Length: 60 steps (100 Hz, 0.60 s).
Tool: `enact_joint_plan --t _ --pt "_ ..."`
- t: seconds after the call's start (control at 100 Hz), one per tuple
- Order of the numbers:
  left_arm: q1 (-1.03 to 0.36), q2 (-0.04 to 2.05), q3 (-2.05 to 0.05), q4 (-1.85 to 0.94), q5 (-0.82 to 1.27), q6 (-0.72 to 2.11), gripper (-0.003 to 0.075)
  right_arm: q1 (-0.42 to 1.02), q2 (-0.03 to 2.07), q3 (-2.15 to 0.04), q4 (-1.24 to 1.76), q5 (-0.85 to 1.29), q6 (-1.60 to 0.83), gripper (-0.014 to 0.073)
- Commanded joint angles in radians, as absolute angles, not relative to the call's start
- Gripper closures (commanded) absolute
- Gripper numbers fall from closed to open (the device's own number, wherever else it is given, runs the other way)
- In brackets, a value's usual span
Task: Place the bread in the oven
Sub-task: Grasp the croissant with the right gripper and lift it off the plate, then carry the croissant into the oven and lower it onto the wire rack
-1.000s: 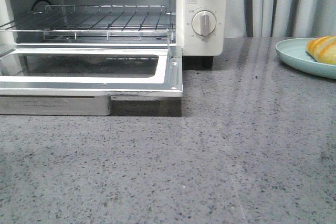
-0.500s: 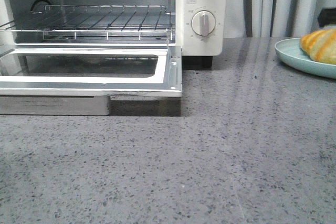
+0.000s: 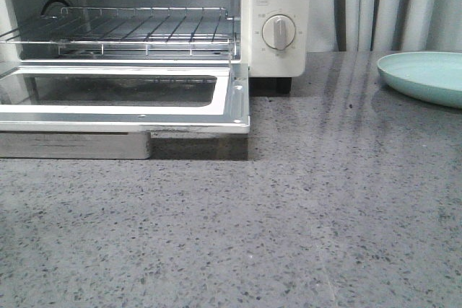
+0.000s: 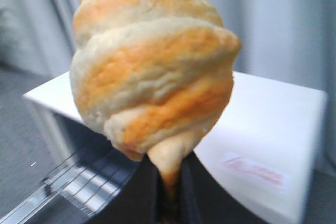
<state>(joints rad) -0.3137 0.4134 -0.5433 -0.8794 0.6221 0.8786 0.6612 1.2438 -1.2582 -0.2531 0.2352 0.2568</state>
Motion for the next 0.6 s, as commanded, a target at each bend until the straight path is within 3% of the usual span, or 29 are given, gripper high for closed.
enact_joint_plan --t 0.0,0.12,0.59 --pt "-0.322 0.419 -0.575 -0.926 0.566 0.869 0.0742 0.768 1.268 -1.298 -0.324 0.206 0.253 0.0661" --pt "-0.322 0.419 -0.575 -0.934 0.566 0.869 0.0742 0.847 1.359 -1.307 -0.376 0.232 0.253 0.0661" --pt "-0.322 0.417 -0.575 -0.986 0.578 0.869 0.0742 0.801 1.673 -1.506 -0.376 0.362 0.253 0.0662"
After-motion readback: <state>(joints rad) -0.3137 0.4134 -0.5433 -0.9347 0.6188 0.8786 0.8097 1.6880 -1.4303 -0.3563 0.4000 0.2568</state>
